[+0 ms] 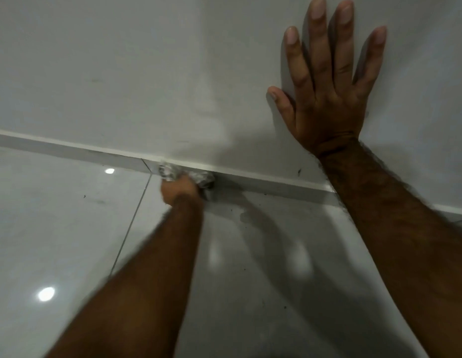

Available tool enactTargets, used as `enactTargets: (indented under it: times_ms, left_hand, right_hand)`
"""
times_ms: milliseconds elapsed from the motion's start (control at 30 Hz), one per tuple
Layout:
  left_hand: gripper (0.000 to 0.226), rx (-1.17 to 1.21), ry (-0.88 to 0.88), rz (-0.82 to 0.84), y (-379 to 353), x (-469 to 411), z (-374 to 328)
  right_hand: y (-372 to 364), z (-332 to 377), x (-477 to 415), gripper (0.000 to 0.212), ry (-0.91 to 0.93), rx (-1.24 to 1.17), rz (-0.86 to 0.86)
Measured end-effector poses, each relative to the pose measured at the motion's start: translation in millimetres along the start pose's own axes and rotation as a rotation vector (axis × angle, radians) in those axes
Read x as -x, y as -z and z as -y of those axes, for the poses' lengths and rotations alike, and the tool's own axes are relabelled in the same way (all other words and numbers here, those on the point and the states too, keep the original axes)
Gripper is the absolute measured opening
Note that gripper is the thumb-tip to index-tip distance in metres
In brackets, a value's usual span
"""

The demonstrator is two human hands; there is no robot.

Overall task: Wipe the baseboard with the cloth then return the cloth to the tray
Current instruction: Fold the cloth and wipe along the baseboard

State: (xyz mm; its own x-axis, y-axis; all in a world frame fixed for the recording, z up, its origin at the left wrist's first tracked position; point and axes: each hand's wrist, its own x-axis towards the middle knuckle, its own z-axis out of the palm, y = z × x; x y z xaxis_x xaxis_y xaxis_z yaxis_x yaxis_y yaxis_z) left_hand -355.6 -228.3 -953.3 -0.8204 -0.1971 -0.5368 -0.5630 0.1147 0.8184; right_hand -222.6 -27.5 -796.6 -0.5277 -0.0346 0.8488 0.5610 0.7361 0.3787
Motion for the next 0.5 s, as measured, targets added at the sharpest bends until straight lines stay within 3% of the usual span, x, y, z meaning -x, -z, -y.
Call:
enactTargets:
  times_ms: [133,267,367,500]
  left_hand:
    - [0.041,-0.145,0.001,0.22,-68.8,84.2,61.9]
    - [0.032,0.104,0.353,0.525,-120.2,132.7,93.0]
    - [0.013,0.275,0.473,0.567,-114.4,134.8,80.9]
    - [0.052,0.456,0.452,0.459,-93.6,26.6,101.0]
  right_hand:
    - [4.9,1.8,-0.3,0.061,-0.006,-0.01,0.027]
    - [7.2,0.0,-1.0,0.062,0.011,-0.024,0.052]
    - [7.7,-0.7,-0.5,0.064,0.009,-0.047,0.07]
    - [7.1,-0.3,-0.8,0.065,0.016,-0.057,0.058]
